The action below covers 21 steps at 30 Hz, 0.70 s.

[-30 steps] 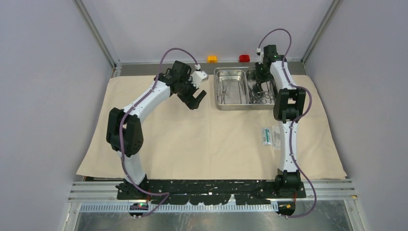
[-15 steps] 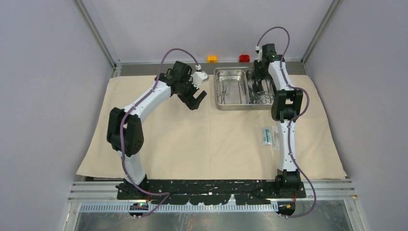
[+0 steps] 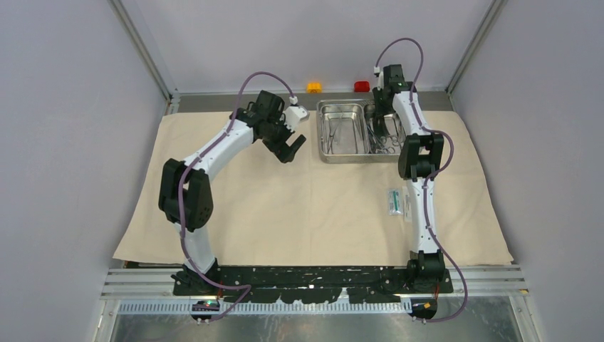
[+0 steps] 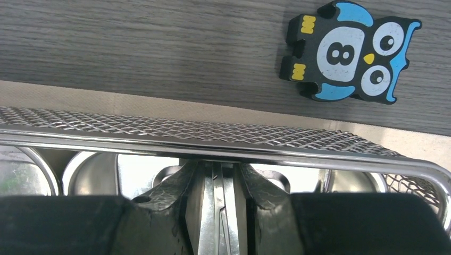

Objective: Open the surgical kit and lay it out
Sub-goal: Pick up the medical item from the container.

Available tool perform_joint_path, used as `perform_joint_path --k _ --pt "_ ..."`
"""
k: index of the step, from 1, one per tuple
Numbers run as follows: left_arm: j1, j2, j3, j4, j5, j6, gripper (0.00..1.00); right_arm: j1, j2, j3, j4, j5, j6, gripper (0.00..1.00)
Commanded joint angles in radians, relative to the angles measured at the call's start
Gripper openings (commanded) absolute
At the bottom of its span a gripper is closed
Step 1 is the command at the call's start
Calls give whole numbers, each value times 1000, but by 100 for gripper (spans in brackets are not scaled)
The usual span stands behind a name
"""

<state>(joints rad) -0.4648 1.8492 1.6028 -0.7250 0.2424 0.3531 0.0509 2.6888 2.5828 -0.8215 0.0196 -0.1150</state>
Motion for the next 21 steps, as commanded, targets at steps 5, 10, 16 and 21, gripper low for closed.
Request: perform_joint_path --k 5,10,16,21 --pt "-6 7 39 -7 -5 20 100 3 52 15 -43 42 -20 24" --pt "-6 5 36 -9 -6 22 100 0 52 18 -42 45 -17 17" --pt "-6 5 39 -9 -8 23 100 -6 49 26 -42 35 -8 10" --pt "-8 8 44 -11 -9 24 100 -11 20 27 -42 -6 15 2"
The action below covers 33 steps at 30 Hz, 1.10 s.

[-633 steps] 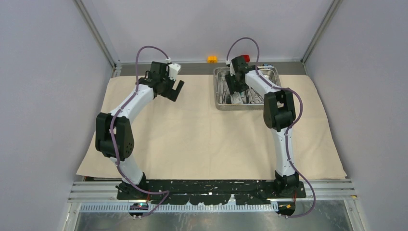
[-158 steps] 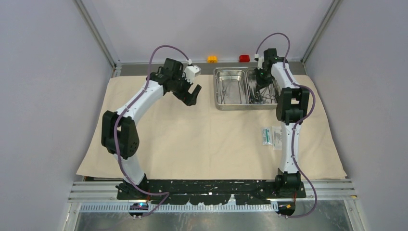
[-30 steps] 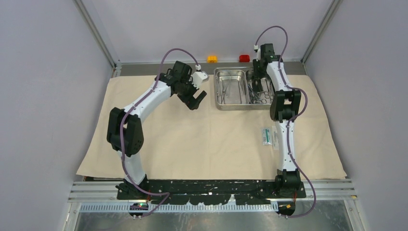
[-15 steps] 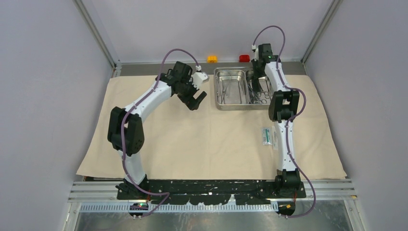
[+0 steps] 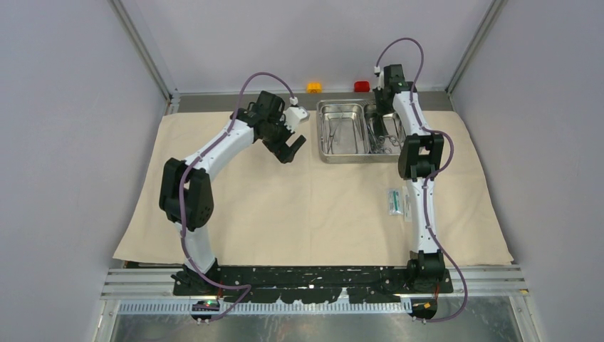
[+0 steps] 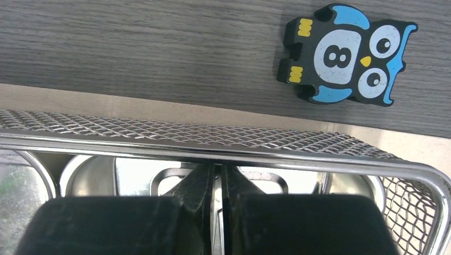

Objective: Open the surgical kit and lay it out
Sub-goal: Pick up the medical item from the container.

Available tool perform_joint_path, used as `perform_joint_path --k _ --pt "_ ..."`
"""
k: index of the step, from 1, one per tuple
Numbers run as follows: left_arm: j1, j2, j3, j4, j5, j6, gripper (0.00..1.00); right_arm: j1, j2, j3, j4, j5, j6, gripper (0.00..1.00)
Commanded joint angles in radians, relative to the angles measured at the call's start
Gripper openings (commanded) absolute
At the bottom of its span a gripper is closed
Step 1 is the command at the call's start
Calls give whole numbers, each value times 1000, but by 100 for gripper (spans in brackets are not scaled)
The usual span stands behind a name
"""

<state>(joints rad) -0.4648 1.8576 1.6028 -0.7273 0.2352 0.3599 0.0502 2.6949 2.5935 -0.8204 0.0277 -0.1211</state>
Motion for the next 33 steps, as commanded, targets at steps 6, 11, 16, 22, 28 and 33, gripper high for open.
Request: perform_joint_path --k 6,11,16,22,28,33 --pt "-8 9 66 -11 2 17 100 -11 -81 -28 -3 -70 37 0" --pt "-9 29 100 -12 5 5 100 -12 -173 -88 44 -69 36 0" --pt "-12 62 155 -11 21 -35 100 -12 -220 -110 40 -66 25 0" --pt "-29 125 251 -11 35 -85 100 -12 -263 -142 35 -65 20 0" --pt "-59 182 343 -6 37 -134 100 -12 -298 -148 26 -62 20 0" --pt "-67 210 393 2 41 -200 100 -10 -326 -131 -7 -55 36 0"
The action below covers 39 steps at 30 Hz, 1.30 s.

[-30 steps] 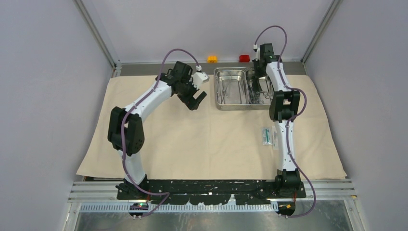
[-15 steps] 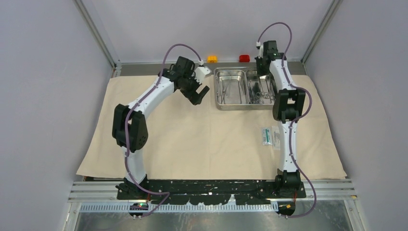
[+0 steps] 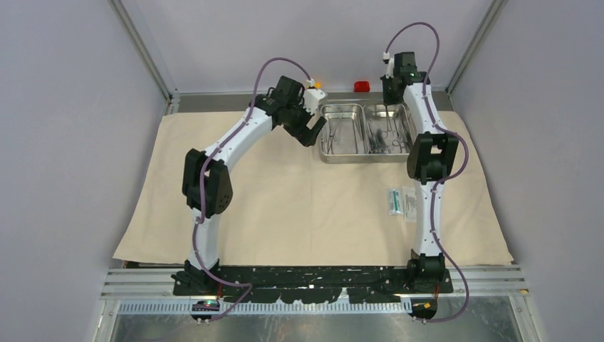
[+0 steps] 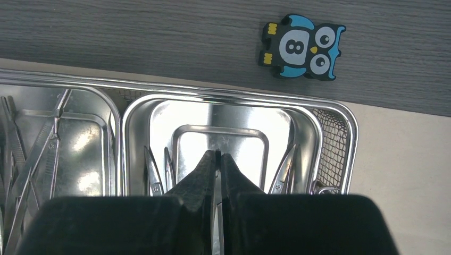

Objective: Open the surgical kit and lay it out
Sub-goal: Pick up the medical item from the container, then place the medical item in the surgical kit.

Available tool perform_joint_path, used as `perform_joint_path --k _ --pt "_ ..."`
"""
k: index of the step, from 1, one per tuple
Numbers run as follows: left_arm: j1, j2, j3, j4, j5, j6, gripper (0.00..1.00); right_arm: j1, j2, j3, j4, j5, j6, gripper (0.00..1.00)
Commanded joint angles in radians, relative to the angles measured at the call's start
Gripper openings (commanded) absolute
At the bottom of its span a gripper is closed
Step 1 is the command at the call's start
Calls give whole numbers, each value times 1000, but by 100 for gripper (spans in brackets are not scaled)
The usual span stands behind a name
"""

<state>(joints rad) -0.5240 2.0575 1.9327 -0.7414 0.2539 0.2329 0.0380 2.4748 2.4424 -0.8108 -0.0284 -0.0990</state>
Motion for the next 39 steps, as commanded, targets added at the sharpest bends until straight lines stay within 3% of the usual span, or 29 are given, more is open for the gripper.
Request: perform_joint_path --k 1,13,20,28,34,39 --pt "-8 11 67 19 20 -83 100 4 -113 22 -24 2 17 0" --pt "-8 -68 8 52 -55 -117 100 61 -317 -103 -86 79 80 0" --pt "-7 -161 -99 98 -96 -104 100 114 -542 -424 -23 62 180 0" --pt "-4 -248 -192 107 -151 -91 100 263 -779 -850 80 117 271 1" --pt "3 -302 -242 105 -205 -67 100 357 -842 -1110 168 136 364 1" --pt "4 -329 -277 102 -209 -72 100 376 -850 -1233 259 149 446 1"
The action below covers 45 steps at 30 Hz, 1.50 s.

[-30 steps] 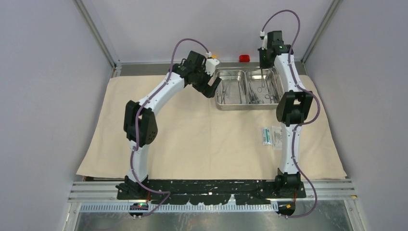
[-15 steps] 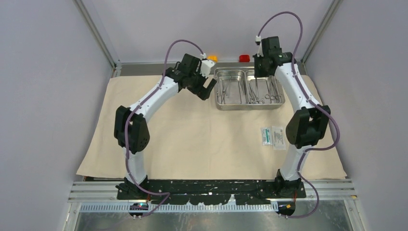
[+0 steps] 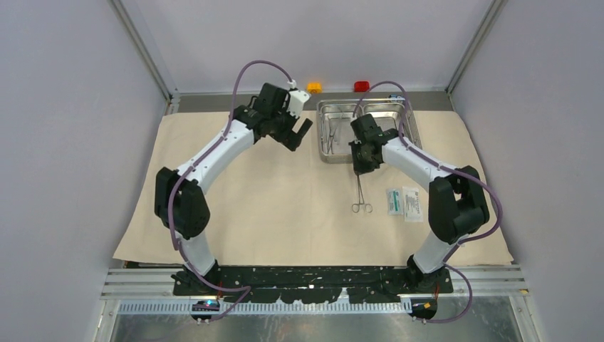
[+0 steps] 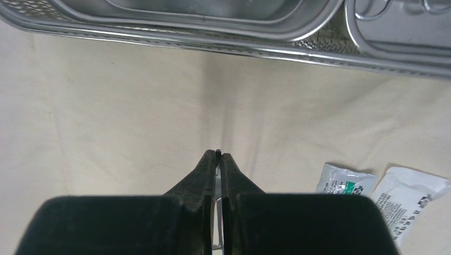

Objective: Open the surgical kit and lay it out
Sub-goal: Place the medical item in the surgical kit.

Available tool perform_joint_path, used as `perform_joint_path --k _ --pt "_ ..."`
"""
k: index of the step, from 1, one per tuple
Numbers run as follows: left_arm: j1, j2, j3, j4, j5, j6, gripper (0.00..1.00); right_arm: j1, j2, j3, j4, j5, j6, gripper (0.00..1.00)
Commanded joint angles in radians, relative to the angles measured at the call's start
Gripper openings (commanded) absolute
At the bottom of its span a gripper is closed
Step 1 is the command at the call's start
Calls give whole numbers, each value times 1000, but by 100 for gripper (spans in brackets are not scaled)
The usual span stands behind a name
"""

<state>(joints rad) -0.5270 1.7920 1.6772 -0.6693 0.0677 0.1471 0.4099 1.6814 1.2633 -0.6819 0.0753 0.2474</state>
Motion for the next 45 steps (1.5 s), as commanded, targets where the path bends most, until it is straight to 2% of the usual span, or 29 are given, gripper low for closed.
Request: perform_joint_path --k 1,21,45 --pt "7 -66 -25 29 -21 12 100 8 -54 -65 138 46 109 0" --pt "7 -87 -70 29 -6 -4 100 23 32 -111 149 60 102 0" --pt "7 -76 -64 22 8 -10 100 33 26 -169 156 56 82 0"
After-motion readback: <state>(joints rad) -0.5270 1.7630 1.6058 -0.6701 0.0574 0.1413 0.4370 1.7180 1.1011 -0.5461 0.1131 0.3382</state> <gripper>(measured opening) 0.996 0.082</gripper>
